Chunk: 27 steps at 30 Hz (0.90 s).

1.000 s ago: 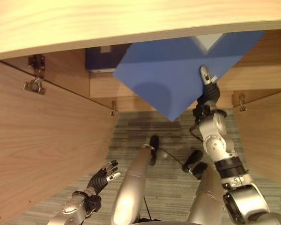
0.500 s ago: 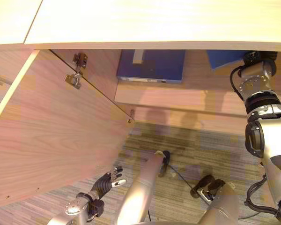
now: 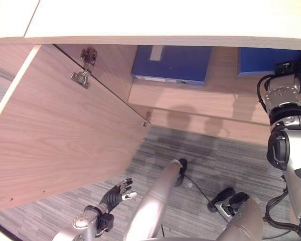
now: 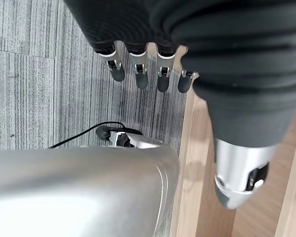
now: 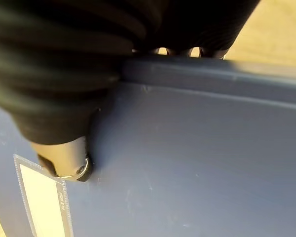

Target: Put the empty folder in the office cabinet

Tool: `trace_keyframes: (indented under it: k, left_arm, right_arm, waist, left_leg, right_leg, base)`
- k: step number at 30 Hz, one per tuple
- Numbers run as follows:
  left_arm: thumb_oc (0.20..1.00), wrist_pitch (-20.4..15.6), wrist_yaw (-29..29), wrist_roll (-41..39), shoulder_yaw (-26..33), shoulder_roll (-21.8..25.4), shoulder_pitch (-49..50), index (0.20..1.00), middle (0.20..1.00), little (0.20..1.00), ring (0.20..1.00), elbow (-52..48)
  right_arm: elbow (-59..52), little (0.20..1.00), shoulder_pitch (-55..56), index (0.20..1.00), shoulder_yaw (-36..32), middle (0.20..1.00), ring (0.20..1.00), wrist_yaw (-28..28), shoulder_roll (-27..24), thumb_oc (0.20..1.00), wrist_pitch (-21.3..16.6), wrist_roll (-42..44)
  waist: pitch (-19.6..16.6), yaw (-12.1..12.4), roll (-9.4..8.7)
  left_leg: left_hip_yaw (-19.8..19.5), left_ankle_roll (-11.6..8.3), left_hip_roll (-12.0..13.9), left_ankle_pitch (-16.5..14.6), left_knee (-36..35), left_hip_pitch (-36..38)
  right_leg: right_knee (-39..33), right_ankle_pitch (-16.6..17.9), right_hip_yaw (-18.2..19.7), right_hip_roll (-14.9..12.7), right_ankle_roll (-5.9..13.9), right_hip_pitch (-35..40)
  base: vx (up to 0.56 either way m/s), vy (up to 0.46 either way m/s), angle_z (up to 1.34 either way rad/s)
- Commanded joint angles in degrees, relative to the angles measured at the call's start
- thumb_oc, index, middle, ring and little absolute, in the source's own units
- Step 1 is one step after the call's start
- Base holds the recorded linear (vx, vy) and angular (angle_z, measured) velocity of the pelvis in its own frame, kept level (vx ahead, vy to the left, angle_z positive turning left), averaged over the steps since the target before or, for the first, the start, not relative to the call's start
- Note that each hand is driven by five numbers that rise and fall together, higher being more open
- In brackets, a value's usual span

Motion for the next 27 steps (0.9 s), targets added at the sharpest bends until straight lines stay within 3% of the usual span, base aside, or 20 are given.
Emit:
trace_keyframes:
  k: [1,12,25,26,27]
  left_arm:
    - [1.000,-1.8,1.2,-2.0,0.2,4.1,-2.3,1.000,1.000,1.000,1.000,-3.1]
    - [1.000,-3.3,3.0,-4.6,1.3,7.5,-1.4,1.000,1.000,1.000,1.000,-6.6]
    - [1.000,-3.7,3.3,-6.1,3.1,8.5,0.8,1.000,1.000,1.000,1.000,-6.2]
    - [1.000,-3.7,3.2,-6.3,3.3,8.6,1.0,1.000,1.000,1.000,1.000,-6.2]
    - [1.000,-3.6,3.0,-6.3,3.5,8.8,1.2,1.000,1.000,1.000,1.000,-6.1]
  right_arm:
    - [-4.0,0.200,-1.9,0.200,0.4,0.200,0.200,0.1,-3.9,0.200,-1.2,-0.6]
    - [-2.6,0.200,-5.9,0.200,2.7,0.200,0.200,0.2,-10.2,0.200,-2.1,1.5]
    - [-2.7,0.209,-6.3,0.209,3.9,0.209,0.209,1.8,-9.1,0.209,-2.7,2.9]
    - [-2.3,0.702,-6.4,0.702,4.3,0.702,0.702,2.2,-9.4,0.702,-2.1,2.7]
    - [-1.6,1.000,-6.4,1.000,5.2,1.000,1.000,3.0,-9.6,1.000,-1.0,2.6]
  waist:
    - [1.6,1.4,0.19]
    - [2.1,2.5,2.36]
    - [1.9,2.3,2.50]
    - [1.9,2.3,2.45]
    - [1.8,2.3,2.29]
  left_leg:
    - [0.4,2.33,1.7,-7.5,5.7,-1.6]
    - [1.8,2.19,0.6,-8.0,11.2,-9.3]
    - [3.0,2.24,1.2,-8.4,13.3,-12.9]
    - [3.1,2.22,1.2,-8.4,13.3,-13.0]
    - [3.1,2.11,1.4,-8.7,13.3,-12.9]
  right_leg:
    - [-2.2,-3.6,1.8,1.2,-4.17,1.2]
    - [7.1,-5.8,5.4,-2.5,-4.69,-7.9]
    - [10.4,-6.1,8.1,-3.4,-4.22,-13.0]
    - [10.4,-6.0,8.2,-3.4,-4.17,-13.1]
    - [10.4,-6.1,8.4,-3.2,-3.98,-13.1]
  base:
    - [0.02,0.003,0.05]
    - [0.02,0.006,0.10]
    - [0.00,0.002,0.01]
    - [0.00,0.000,0.00]
    - [0.00,0.000,0.00]
